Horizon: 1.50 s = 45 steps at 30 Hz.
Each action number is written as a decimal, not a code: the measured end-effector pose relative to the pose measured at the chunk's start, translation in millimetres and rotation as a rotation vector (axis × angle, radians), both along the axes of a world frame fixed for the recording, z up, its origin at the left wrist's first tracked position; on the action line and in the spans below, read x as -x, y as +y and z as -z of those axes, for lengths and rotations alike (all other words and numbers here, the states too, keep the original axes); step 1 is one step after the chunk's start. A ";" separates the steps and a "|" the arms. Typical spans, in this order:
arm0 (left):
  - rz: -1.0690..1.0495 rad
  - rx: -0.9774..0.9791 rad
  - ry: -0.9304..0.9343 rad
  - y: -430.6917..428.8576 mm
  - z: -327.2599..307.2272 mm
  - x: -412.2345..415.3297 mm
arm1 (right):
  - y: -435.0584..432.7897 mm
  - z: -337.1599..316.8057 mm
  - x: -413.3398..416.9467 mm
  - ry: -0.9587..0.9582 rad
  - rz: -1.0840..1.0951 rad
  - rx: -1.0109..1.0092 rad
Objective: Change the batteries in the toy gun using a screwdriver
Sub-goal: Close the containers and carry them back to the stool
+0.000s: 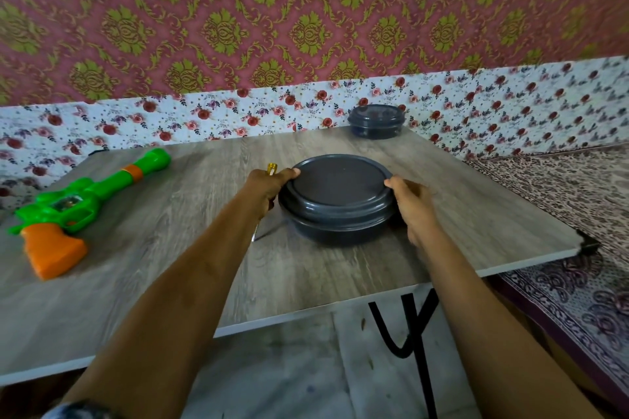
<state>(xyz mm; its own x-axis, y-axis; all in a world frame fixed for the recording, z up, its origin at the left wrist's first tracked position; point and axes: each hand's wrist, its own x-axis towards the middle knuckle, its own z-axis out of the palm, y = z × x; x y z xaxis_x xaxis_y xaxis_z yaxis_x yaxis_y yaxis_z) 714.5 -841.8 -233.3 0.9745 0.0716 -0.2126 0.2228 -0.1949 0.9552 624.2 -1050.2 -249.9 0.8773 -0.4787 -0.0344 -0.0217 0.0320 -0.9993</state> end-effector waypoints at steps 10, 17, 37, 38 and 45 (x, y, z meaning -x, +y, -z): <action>0.177 -0.261 0.079 23.2 -15.9 18.4 | -11.4 -2.6 6.2 0.165 -0.214 -0.016; 0.173 0.011 0.097 10.3 7.5 24.1 | -4.2 3.2 6.2 0.146 -0.179 0.017; 0.001 0.321 0.121 54.0 2.0 -64.5 | 49.8 -2.9 -96.1 0.024 -0.186 0.015; -0.008 0.339 0.128 54.6 2.9 -75.8 | 49.3 -0.4 -108.3 0.022 -0.197 0.009; -0.088 0.399 0.105 57.2 16.3 -157.8 | 41.5 7.9 -203.9 0.093 -0.122 -0.062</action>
<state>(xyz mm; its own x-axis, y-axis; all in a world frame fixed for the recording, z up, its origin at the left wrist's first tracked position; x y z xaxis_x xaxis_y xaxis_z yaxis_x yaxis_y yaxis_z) 872.3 -784.6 -249.6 0.9398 0.0455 -0.3388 0.3226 0.2099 0.9230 828.1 -1008.8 -257.8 0.9206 -0.3630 -0.1441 -0.1214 0.0847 -0.9890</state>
